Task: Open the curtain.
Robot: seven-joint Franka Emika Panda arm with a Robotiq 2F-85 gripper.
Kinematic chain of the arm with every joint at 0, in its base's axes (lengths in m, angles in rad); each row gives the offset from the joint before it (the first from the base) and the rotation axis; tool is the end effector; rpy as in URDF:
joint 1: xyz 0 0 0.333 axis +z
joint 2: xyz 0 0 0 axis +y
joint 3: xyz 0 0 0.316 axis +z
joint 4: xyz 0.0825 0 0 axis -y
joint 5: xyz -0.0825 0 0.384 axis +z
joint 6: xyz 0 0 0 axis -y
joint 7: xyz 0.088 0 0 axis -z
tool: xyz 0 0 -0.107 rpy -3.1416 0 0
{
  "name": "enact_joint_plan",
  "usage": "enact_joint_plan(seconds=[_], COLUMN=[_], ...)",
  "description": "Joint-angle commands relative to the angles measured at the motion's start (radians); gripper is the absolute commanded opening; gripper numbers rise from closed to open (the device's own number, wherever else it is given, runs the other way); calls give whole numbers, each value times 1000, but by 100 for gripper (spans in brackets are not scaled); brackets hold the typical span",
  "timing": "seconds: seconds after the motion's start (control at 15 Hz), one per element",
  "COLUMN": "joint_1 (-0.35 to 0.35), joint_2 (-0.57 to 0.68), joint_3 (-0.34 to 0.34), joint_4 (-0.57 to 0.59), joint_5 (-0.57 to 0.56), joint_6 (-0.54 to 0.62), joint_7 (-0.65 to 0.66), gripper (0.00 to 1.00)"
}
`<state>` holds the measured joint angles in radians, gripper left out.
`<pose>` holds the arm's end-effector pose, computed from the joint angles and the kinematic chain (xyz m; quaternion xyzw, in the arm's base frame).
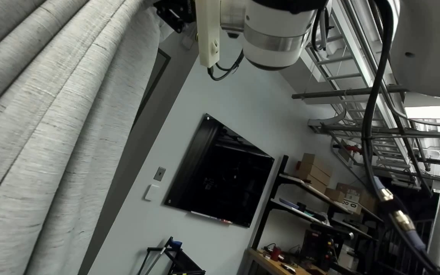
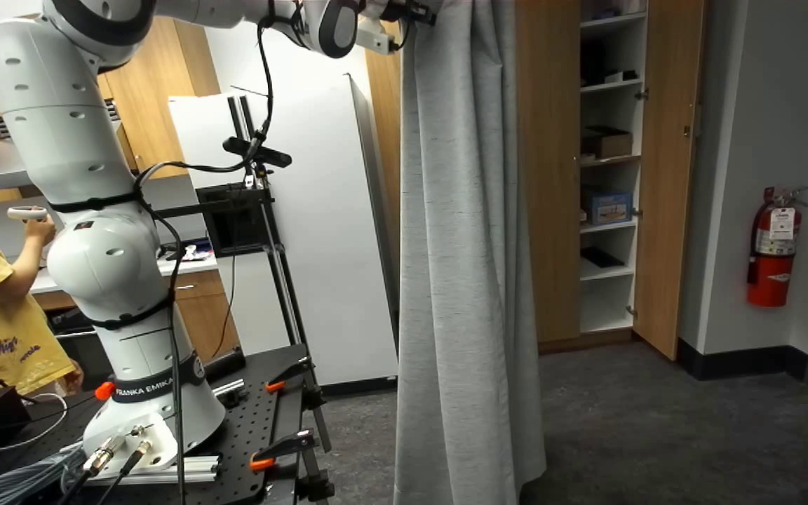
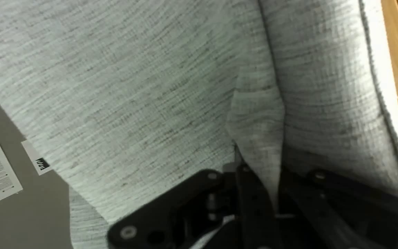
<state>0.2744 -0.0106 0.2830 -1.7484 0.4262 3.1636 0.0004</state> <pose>0.5189 0.2808 0.7309 -0.7557 -0.0475 -0.5778 0.3045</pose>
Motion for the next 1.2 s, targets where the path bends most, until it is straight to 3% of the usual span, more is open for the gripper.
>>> enact_joint_plan(seconds=[0.0,0.47,0.53,0.6,0.8,0.93,1.0,1.13], joint_1=[74,59,57,74,68,51,29,26], joint_2=[85,119,115,110,102,163,75,97], joint_3=[73,146,143,105,88,65,36,22], joint_4=[4,19,8,-14,-36,38,39,56], joint_5=[143,193,188,88,27,-20,-25,-39], joint_6=[48,127,130,134,134,103,155,154], joint_7=[-60,-11,-7,95,161,184,197,205], gripper=[0,0,0,0,0,0,1,1])
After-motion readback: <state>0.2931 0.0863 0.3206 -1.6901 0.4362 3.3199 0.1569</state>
